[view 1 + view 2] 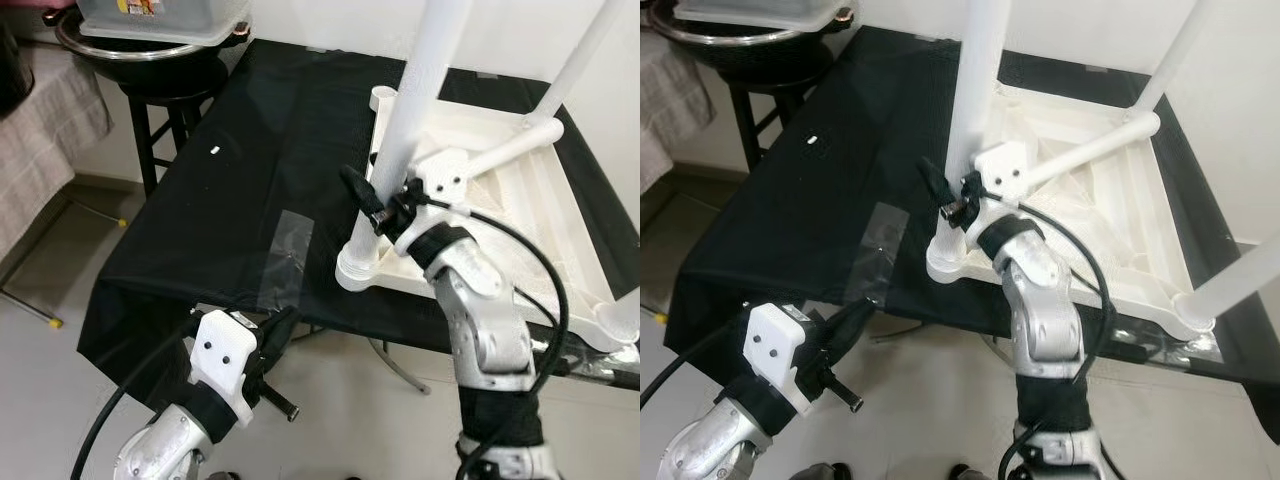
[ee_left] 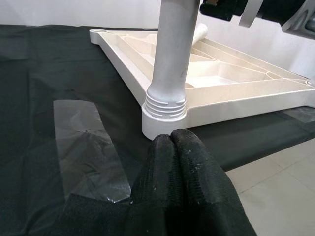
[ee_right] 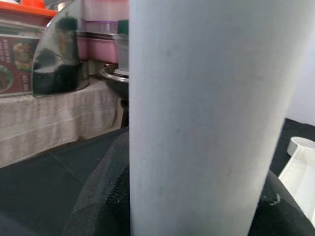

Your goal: Building children table

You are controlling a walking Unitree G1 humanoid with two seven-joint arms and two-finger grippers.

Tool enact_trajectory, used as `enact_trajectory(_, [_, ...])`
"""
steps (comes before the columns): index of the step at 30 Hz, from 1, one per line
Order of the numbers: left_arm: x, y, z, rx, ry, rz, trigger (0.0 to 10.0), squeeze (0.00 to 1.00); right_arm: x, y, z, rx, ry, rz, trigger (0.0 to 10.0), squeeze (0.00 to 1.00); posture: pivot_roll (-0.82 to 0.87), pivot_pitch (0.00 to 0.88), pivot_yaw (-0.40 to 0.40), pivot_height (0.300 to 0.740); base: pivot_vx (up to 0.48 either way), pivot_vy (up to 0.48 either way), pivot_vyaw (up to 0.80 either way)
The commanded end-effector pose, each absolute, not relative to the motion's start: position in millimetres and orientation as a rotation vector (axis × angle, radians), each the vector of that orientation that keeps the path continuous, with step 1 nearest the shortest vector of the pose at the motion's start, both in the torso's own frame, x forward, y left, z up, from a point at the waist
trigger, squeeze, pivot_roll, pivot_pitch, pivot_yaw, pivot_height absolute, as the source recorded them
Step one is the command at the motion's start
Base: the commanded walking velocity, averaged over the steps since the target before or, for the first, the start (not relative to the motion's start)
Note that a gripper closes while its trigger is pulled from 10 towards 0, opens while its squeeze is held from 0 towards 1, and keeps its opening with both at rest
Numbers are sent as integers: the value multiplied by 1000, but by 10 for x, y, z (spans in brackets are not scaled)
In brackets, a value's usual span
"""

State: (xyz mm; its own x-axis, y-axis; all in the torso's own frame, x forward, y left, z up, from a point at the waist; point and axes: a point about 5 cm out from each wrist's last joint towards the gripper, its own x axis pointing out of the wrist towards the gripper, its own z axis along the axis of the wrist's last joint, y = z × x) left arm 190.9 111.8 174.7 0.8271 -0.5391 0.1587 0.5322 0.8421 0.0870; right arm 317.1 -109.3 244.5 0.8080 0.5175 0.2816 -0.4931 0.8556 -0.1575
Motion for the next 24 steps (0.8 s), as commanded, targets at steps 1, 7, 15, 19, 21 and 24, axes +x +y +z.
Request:
enact_trajectory(1, [1911, 1106, 1699, 49, -174, -597, 10000, 0, 3247, -1114, 2094, -119, -142, 534, 10000, 0, 18, 200, -103, 740, 0, 0, 0])
enact_trajectory(7, [1905, 1103, 1657, 86, -171, -622, 10000, 0, 3243, -992, 2314, -56, -213, 773, 10000, 745, 25, 194, -99, 740, 0, 0, 0])
enact_trajectory(15, [1906, 1139, 1616, 140, -155, -628, 10000, 0, 3395, -1342, 2737, -154, -282, 1135, 10000, 212, 47, 191, -106, 740, 0, 0, 0])
enact_trajectory(19, [1899, 1180, 1586, 172, -149, -620, 10000, 0, 3494, -1344, 2802, -168, -249, 1263, 10000, 0, 62, 197, -109, 740, 0, 0, 0])
enact_trajectory(21, [1899, 1197, 1589, 174, -150, -616, 10000, 0, 3523, -1334, 2817, -175, -240, 1294, 10000, 0, 66, 199, -107, 740, 0, 0, 0])
enact_trajectory(24, [1904, 1258, 1617, 187, -156, -596, 10000, 0, 3592, -1279, 2874, -171, -218, 1375, 10000, 0, 82, 213, -106, 740, 0, 0, 0])
